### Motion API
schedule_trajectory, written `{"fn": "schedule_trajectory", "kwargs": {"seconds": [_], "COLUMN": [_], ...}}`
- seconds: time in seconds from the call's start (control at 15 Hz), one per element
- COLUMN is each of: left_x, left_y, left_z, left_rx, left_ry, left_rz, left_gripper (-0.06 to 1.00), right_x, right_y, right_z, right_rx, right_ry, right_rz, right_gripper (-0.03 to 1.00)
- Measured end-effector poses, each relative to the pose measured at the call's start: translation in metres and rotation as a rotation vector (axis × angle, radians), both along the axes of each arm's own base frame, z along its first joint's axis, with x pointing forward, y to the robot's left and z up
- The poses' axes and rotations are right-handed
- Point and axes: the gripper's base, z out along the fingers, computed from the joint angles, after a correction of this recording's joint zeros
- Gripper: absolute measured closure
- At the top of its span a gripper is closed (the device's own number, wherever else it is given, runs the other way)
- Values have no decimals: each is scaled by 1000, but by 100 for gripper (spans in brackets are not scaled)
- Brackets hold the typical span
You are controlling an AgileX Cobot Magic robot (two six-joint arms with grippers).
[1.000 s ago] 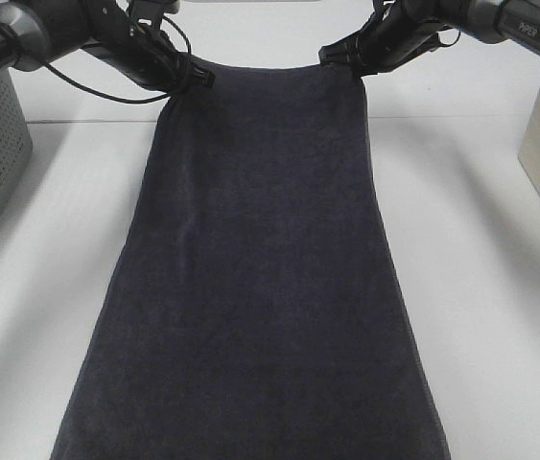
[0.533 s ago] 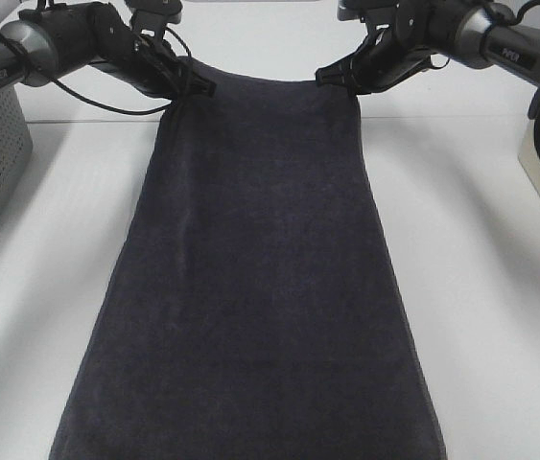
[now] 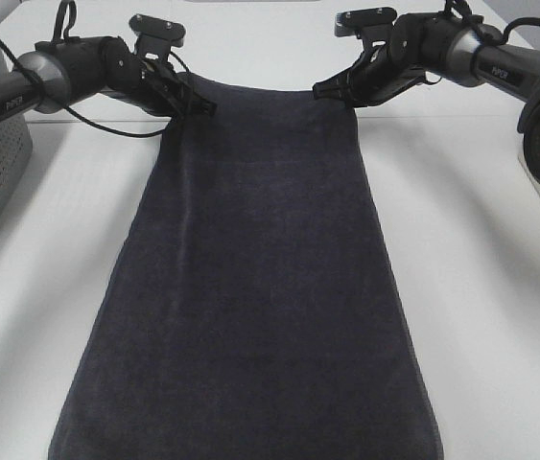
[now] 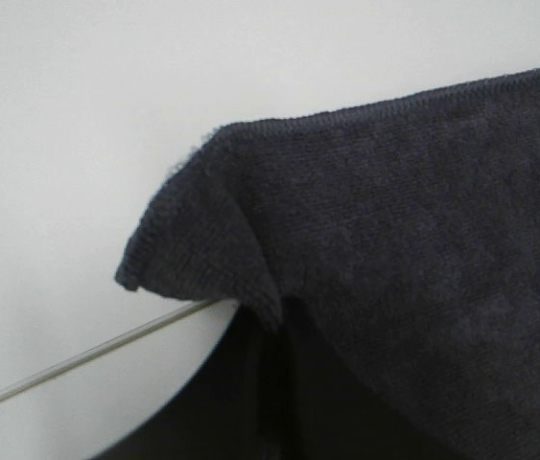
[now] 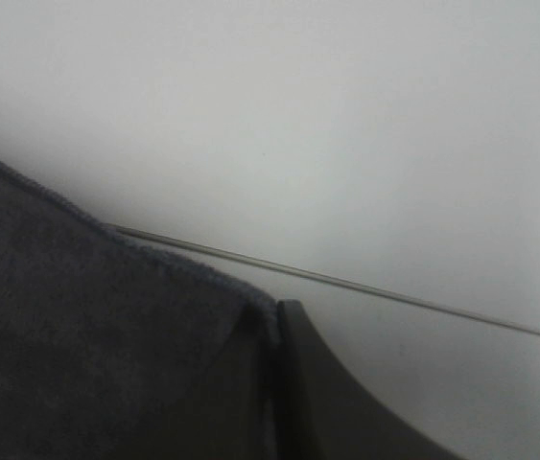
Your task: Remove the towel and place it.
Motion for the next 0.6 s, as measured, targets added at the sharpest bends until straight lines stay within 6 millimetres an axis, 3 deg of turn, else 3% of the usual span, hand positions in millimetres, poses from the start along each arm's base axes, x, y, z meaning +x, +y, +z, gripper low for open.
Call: {"fn": "schedule_trajectory", "kwargs": {"seconds": [0.13,0.27,0.33,0.47,0.6], "left_x": [1,2,3,4,4], "left_y": [0,0,0,1,1], "left_z": [0,2,4,5,6], "left_rx": [-2,-9,-12,-15,-15], "left_ry": [-10,-44,-60,-77,-73], "left_rz": [2,8,11,15,14], "left_gripper": [84,61,47,28,23], "right_x": [0,1,1,0,-3], "right_y": [1,1,1,0,-1], "right_z": [1,2,2,0,3], "right_rx": [11,18,18,10,-12], "right_ry": [-6,-22,-22,-3,35], "right_rz": [-2,-4,-4,-2,2], "right_gripper": [77,50,41,35,33]}}
